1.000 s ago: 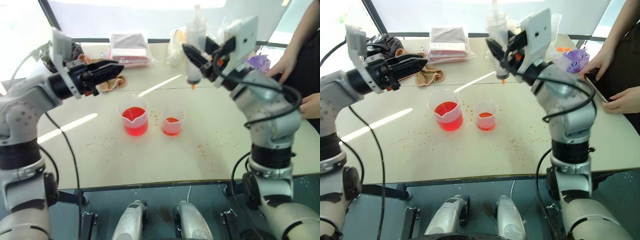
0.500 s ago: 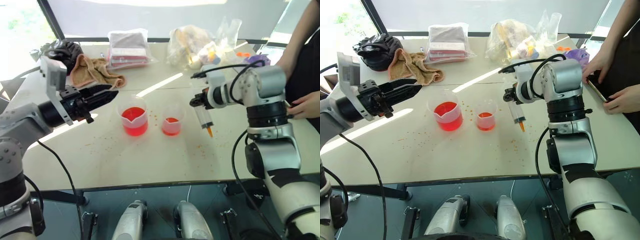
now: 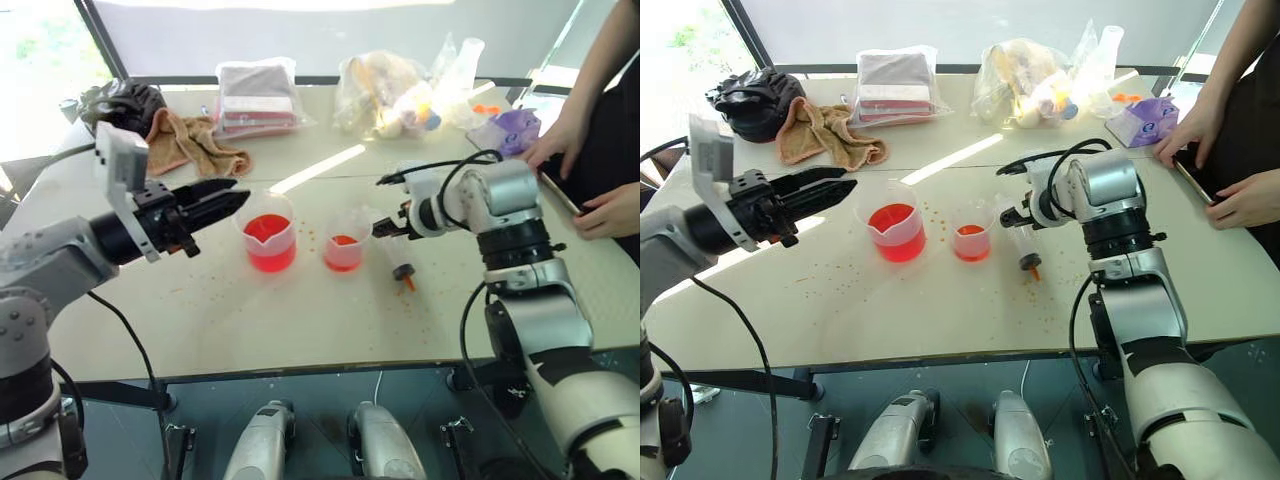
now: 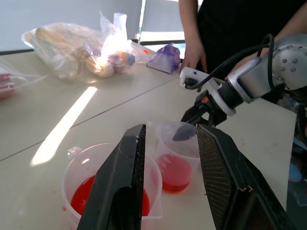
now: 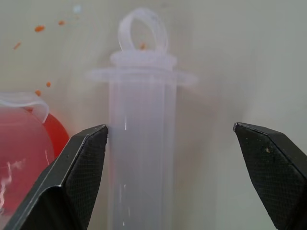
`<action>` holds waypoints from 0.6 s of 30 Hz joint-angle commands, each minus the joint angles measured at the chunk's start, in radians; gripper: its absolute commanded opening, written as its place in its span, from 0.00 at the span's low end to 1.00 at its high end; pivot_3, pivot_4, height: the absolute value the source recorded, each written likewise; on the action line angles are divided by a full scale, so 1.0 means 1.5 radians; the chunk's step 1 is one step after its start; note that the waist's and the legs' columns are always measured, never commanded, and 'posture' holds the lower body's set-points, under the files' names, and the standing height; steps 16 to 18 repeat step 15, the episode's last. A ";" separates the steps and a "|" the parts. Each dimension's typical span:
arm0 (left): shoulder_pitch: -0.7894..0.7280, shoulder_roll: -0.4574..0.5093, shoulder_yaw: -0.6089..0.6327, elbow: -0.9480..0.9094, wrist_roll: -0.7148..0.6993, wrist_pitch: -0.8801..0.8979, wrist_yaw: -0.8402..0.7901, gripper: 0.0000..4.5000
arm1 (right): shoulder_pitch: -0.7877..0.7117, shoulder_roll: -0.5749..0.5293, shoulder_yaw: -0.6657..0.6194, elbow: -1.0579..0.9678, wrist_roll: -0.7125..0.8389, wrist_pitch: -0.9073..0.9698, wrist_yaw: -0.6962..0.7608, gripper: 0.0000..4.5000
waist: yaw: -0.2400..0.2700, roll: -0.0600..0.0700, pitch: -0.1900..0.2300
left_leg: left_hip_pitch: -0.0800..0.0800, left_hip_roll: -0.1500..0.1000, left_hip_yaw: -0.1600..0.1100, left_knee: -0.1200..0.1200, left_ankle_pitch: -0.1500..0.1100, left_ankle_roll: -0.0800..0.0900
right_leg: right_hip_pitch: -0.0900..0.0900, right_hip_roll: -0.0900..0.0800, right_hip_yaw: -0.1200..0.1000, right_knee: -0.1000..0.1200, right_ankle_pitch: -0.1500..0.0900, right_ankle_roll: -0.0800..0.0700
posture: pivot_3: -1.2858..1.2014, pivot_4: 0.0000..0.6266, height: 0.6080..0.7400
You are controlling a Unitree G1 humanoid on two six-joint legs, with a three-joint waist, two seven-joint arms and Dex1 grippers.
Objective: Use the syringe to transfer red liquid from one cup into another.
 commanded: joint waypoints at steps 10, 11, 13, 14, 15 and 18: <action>0.054 0.120 0.034 0.013 -0.006 -0.007 -0.094 0.39 | -0.012 -0.230 -0.019 -0.267 0.155 -0.037 0.322 0.99 | -0.003 0.000 0.001 | 0.000 0.001 0.000 0.000 0.000 0.001 | 0.000 0.000 0.000 0.000 0.000 0.000 | 0.52 0.24 0.97; 0.061 0.131 0.037 0.017 -0.003 -0.009 -0.104 0.39 | -0.009 -0.246 -0.023 -0.286 0.175 -0.038 0.351 0.99 | -0.002 0.000 0.001 | 0.000 0.001 0.000 0.000 0.000 0.001 | 0.000 0.000 0.000 -0.001 0.000 0.000 | 0.52 0.24 0.97; 0.071 0.149 0.042 0.022 0.000 -0.013 -0.123 0.39 | 0.004 -0.275 -0.027 -0.322 0.203 -0.059 0.400 0.99 | -0.002 0.000 0.001 | 0.000 0.001 0.000 0.000 -0.001 0.001 | 0.000 0.000 0.000 -0.001 0.000 0.000 | 0.52 0.24 0.97; 0.075 0.157 0.044 0.024 0.002 -0.014 -0.132 0.39 | 0.010 -0.289 -0.024 -0.337 0.209 -0.070 0.420 0.99 | -0.001 0.000 0.001 | 0.000 0.001 0.000 0.000 -0.001 0.001 | 0.000 0.000 0.000 -0.001 0.000 0.000 | 0.52 0.24 0.97; 0.077 0.163 0.047 0.027 0.003 -0.016 -0.138 0.39 | 0.018 -0.301 -0.019 -0.350 0.210 -0.085 0.434 0.99 | -0.001 0.000 0.001 | 0.000 0.001 0.000 0.000 -0.001 0.001 | 0.000 0.000 0.000 -0.002 0.000 0.000 | 0.52 0.24 0.97; 0.077 0.163 0.047 0.027 0.003 -0.016 -0.138 0.39 | 0.018 -0.301 -0.019 -0.350 0.210 -0.085 0.434 0.99 | -0.001 0.000 0.001 | 0.000 0.001 0.000 0.000 -0.001 0.001 | 0.000 0.000 0.000 -0.002 0.000 0.000 | 0.52 0.24 0.97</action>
